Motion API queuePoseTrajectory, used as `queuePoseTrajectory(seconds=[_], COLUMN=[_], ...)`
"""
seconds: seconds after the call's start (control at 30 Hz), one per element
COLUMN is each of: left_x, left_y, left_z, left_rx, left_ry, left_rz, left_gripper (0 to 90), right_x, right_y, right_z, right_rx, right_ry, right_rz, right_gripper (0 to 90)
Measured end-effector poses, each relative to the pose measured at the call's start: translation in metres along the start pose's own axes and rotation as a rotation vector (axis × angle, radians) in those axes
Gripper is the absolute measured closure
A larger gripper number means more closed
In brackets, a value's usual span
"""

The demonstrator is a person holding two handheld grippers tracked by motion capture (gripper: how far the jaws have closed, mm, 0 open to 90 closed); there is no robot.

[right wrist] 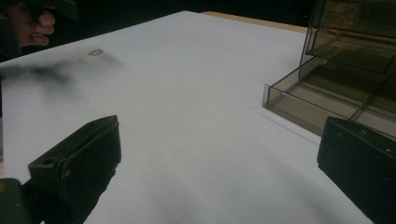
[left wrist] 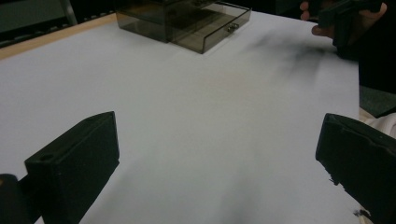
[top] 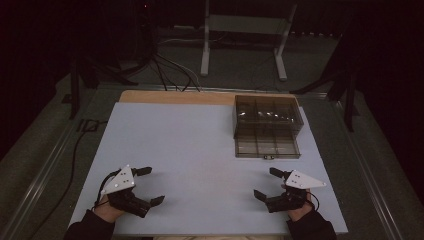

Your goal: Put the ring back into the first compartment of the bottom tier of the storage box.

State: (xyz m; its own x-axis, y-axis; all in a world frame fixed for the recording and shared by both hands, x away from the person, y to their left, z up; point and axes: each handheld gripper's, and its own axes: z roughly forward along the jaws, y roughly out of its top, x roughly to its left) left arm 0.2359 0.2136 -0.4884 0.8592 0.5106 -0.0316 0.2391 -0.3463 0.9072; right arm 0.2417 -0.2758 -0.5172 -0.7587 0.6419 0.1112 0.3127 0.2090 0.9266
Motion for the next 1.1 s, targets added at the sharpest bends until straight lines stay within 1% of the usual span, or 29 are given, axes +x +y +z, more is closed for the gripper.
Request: queuePoseTrajectory(seconds=[0.07, 0.17, 0.23, 0.33, 0.4, 0.57, 0.77, 0.8, 0.97, 1.1], left_x=[0.001, 0.002, 0.003, 0.004, 0.006, 0.011, 0.017, 0.018, 0.025, 0.03], left_y=[0.002, 0.004, 0.005, 0.007, 0.007, 0.008, 0.007, 0.006, 0.004, 0.001], left_z=[-0.001, -0.003, -0.004, -0.005, -0.006, -0.009, -0.014, -0.015, -0.02, -0.023], left_rx=[-0.007, -0.02, -0.032, -0.035, -0.044, -0.053, -0.06, -0.068, -0.079, -0.076], left_ry=[0.007, 0.03, 0.04, 0.054, 0.068, 0.108, 0.154, 0.161, 0.194, 0.224], left_rz=[0.0, 0.0, -0.013, -0.019, -0.017, -0.034, -0.05, -0.055, -0.08, -0.094], left_gripper=[0.7, 0.7, 0.7, 0.7, 0.7, 0.8, 0.7, 0.7, 0.7, 0.8], right_x=[0.0, 0.0, 0.0, 0.0, 0.0, 0.001, 0.001, 0.001, 0.001, 0.002], right_y=[0.0, 0.0, 0.0, 0.0, 0.0, 0.0, 0.0, 0.001, 0.0, 0.001], right_z=[0.0, 0.0, 0.0, -0.001, 0.0, 0.0, 0.0, 0.0, 0.0, 0.0], right_rx=[-0.002, 0.0, -0.002, -0.008, -0.004, -0.003, -0.002, -0.003, -0.001, -0.003], right_ry=[0.0, -0.001, 0.001, 0.001, 0.001, 0.0, -0.001, 0.0, -0.002, -0.002], right_rz=[0.001, -0.001, -0.001, 0.001, -0.002, -0.004, -0.008, -0.008, -0.008, -0.009], right_gripper=[0.0, 0.0, 0.0, 0.0, 0.0, 0.0, 0.0, 0.0, 0.0, 0.0])
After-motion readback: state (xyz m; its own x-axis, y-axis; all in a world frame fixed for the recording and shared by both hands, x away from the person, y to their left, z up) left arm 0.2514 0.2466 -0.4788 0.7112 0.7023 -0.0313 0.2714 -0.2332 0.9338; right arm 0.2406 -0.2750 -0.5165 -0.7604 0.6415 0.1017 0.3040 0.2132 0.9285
